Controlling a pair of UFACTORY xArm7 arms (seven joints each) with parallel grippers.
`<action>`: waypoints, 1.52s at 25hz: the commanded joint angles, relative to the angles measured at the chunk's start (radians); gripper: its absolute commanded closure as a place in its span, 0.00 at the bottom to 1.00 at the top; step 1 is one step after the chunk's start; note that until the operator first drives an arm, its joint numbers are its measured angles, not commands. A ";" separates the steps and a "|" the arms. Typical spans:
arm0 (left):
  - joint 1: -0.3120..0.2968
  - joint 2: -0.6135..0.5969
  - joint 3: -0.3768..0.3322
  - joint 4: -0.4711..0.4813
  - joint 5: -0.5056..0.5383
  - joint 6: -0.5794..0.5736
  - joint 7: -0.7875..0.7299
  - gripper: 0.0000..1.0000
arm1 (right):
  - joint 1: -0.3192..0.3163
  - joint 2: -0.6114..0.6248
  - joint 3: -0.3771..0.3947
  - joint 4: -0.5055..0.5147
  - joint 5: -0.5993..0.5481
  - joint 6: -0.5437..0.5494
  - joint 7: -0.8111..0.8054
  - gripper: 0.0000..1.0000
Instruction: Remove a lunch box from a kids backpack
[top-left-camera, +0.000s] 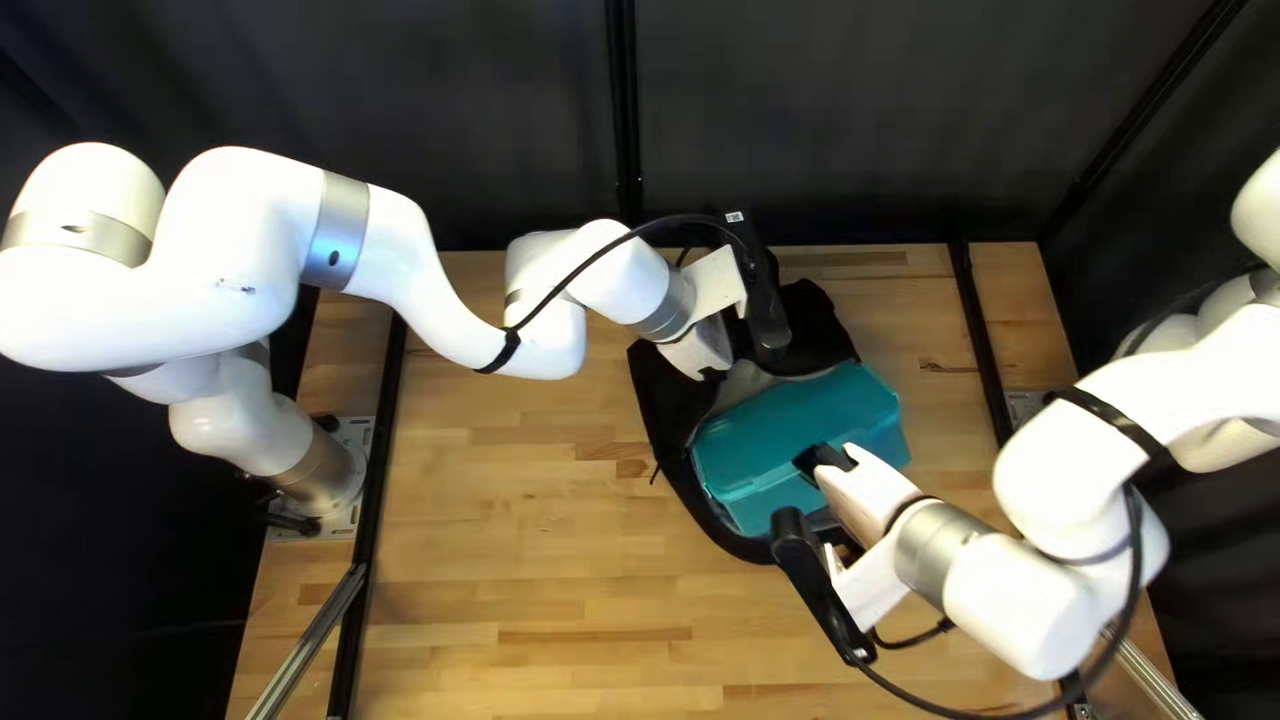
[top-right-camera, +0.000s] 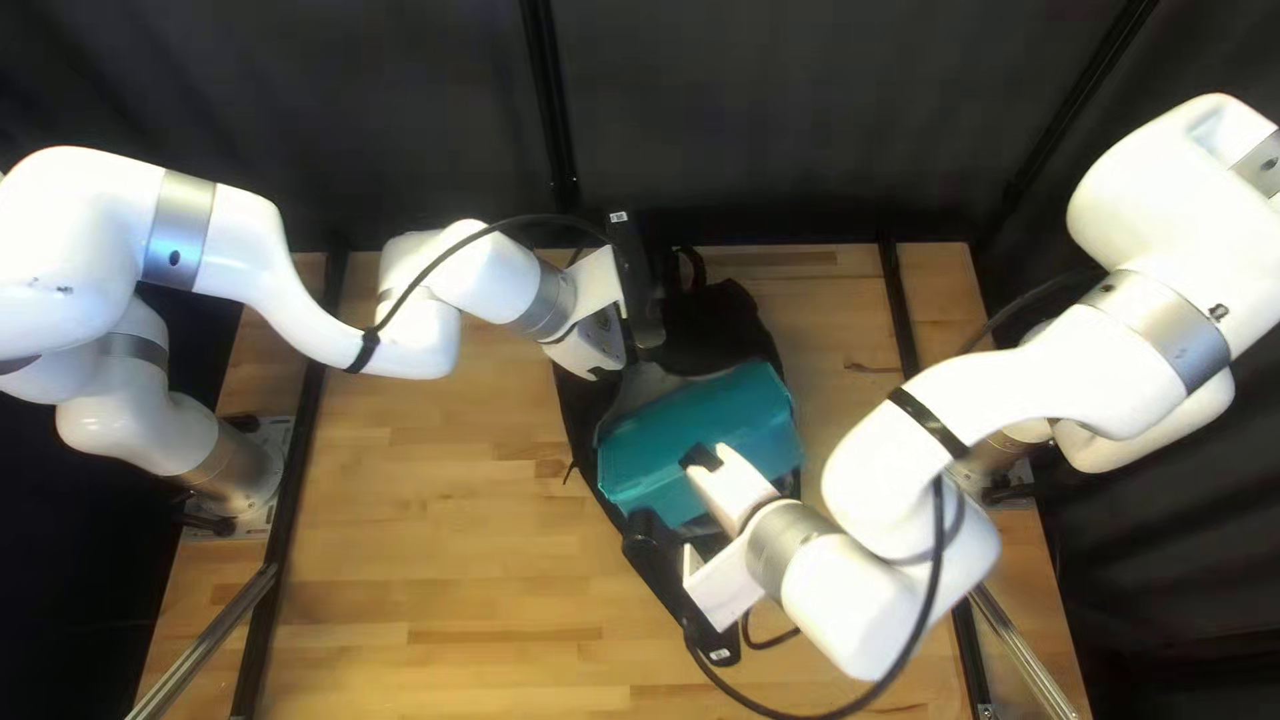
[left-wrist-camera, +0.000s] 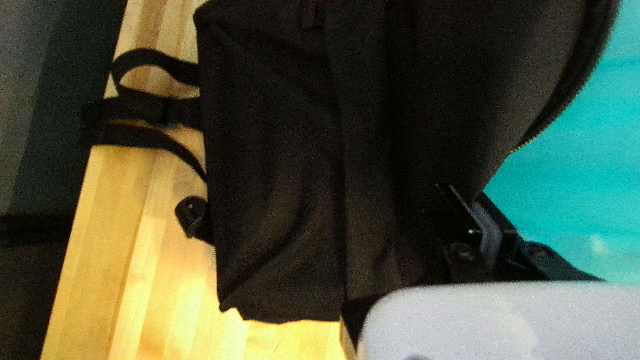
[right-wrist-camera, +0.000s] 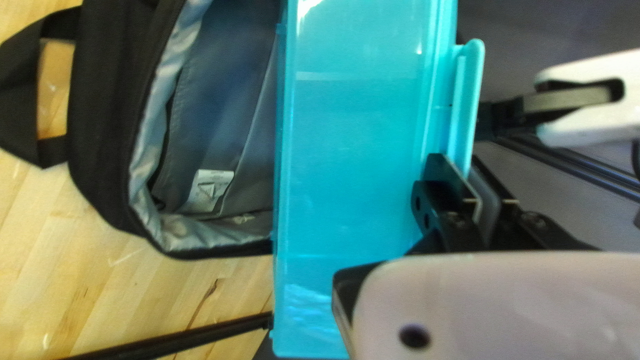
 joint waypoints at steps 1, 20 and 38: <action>0.001 -0.028 0.002 -0.022 -0.010 0.019 0.012 1.00 | 0.022 0.007 0.029 0.041 0.009 0.067 -0.005 1.00; -0.011 -0.298 0.009 -0.258 -0.056 0.149 0.051 1.00 | 0.064 -0.294 -0.008 -0.169 0.113 0.141 -0.057 1.00; -0.106 -0.783 -0.143 -0.548 -0.107 0.427 -0.150 1.00 | -0.007 -0.408 -0.164 -0.536 -0.136 -0.116 -0.068 1.00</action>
